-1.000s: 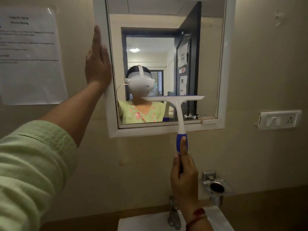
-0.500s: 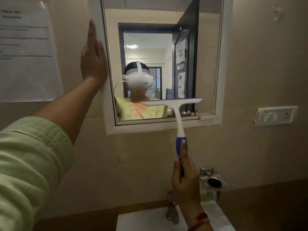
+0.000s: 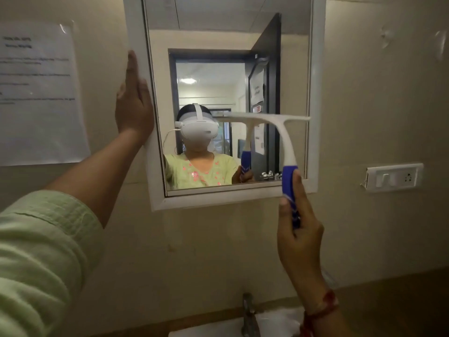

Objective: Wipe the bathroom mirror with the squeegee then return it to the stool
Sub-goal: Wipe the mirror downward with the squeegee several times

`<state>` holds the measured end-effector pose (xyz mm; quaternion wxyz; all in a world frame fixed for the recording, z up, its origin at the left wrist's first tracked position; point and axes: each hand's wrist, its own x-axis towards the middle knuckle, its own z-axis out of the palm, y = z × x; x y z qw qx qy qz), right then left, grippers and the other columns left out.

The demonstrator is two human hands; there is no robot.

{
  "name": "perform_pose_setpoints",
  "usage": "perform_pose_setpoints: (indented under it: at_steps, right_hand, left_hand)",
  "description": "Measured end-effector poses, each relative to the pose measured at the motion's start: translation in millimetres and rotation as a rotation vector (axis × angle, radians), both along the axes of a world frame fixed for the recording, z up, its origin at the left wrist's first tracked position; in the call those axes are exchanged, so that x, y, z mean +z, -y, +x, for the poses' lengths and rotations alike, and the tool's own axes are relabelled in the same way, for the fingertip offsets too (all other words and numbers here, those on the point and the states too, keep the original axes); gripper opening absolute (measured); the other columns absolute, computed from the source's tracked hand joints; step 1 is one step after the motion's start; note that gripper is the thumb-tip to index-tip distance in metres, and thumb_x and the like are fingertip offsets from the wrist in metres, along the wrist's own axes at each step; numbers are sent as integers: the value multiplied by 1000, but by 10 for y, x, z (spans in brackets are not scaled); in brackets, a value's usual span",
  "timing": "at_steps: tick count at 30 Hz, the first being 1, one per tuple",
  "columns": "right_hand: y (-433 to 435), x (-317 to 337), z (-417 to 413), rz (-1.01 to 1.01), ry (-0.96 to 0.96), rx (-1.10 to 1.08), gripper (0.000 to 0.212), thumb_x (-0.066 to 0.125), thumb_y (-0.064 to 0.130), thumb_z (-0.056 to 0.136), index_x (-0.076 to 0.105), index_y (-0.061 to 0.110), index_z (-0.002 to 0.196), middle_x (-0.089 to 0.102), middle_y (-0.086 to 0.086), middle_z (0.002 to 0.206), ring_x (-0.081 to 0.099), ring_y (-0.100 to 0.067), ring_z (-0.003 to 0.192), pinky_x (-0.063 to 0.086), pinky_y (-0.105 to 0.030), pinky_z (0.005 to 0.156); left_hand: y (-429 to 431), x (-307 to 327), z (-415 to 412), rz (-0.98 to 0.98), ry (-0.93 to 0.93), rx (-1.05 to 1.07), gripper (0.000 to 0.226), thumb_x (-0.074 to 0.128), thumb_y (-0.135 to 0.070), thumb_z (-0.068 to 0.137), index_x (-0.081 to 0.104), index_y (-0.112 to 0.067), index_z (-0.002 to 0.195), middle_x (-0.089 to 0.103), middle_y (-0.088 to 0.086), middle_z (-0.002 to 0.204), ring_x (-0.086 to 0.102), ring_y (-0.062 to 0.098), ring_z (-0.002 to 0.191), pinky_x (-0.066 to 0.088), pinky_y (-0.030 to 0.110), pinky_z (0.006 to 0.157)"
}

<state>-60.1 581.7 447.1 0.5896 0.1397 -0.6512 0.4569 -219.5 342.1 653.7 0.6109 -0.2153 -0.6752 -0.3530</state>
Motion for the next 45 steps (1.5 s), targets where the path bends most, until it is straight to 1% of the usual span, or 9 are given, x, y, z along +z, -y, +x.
perform_pose_setpoints:
  at_steps: [5,15,18,21,28,32,35,40,45]
  right_hand:
    - [-175,653,-122,61,-95,-5,50,45,29,93,29,35,140,55,22,87,48,-1,58,42,-8,52]
    - [-430,2211,-364,194,-225,-150,55,50,12,94,27,16,144,54,-2,98,50,5,65,45,-6,65]
    - [-490,2452,-406,187,-183,-169,55,49,13,94,26,15,144,54,-12,117,54,-1,83,45,-3,70]
    - [-509,2527,-462,239,-151,-205,55,48,13,95,24,15,144,53,-13,125,55,-12,95,44,-5,73]
    - [-491,2668,-566,284,-143,-242,55,47,15,96,22,16,145,53,-12,129,50,-6,98,42,-9,78]
    - [-497,2655,-634,275,-150,-237,56,46,16,96,20,18,145,56,-11,123,53,-3,90,41,0,70]
    - [-505,2561,-668,233,-186,-216,54,46,15,96,22,20,145,55,5,108,55,9,73,38,5,62]
    - [-523,2233,-735,194,-189,-190,54,46,12,96,23,21,144,45,27,82,50,26,72,35,7,57]
    - [-528,2218,-710,223,-199,-238,54,45,15,96,22,20,145,51,6,100,50,24,75,35,7,61]
  left_hand:
    - [-6,16,25,-12,10,69,47,22,-30,100,11,-26,146,28,7,151,32,25,135,31,44,108]
    - [15,24,-11,-17,-11,28,46,28,-24,99,21,-32,144,33,9,148,29,27,137,28,45,108]
    - [13,22,0,-16,-21,24,46,29,-23,99,21,-30,144,34,10,147,31,29,136,29,46,107]
    - [16,18,0,-20,-28,20,46,29,-23,99,21,-30,144,35,10,147,32,28,135,30,45,107]
    - [4,20,9,-15,-16,-1,46,29,-23,99,20,-31,144,41,11,142,37,31,129,34,45,101]
    - [0,20,16,-16,-24,-2,46,28,-23,100,20,-30,144,44,13,139,40,32,126,35,44,99]
    - [-6,11,10,-11,-29,-4,46,28,-23,100,19,-29,144,48,16,131,42,33,122,37,44,95]
    - [-4,15,5,-9,-45,-6,46,29,-22,99,21,-27,144,49,15,131,43,32,121,37,42,95]
    - [-6,15,9,-4,-43,4,45,29,-23,100,21,-27,144,48,14,134,42,31,123,36,40,96]
